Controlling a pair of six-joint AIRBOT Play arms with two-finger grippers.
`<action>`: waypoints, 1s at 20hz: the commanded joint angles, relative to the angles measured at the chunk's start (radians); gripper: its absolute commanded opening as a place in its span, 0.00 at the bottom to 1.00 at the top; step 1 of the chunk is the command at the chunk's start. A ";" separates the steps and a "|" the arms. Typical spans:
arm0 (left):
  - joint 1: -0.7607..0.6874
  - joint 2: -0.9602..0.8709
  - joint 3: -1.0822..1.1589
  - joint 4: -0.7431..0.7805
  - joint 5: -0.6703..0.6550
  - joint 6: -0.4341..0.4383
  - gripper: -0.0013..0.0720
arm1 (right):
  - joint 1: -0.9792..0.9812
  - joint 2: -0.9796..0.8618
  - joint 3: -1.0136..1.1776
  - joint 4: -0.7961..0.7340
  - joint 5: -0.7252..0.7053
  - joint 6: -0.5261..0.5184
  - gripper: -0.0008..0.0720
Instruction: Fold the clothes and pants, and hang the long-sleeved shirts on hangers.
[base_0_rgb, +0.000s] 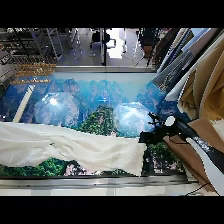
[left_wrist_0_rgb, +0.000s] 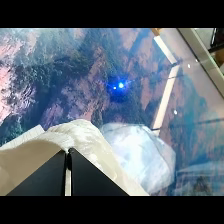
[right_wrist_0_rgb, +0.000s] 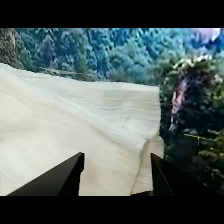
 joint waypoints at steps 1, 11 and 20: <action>0.000 0.000 0.000 0.000 -0.007 0.001 0.03 | 0.001 -0.011 0.000 0.034 -0.034 -0.032 0.44; 0.000 0.084 0.001 -0.691 -0.006 -0.048 0.03 | 0.034 0.258 0.207 -0.129 -0.067 0.079 0.03; 0.071 0.377 0.001 -1.563 0.203 0.057 0.03 | -0.078 0.694 0.653 -0.386 -0.126 0.209 0.03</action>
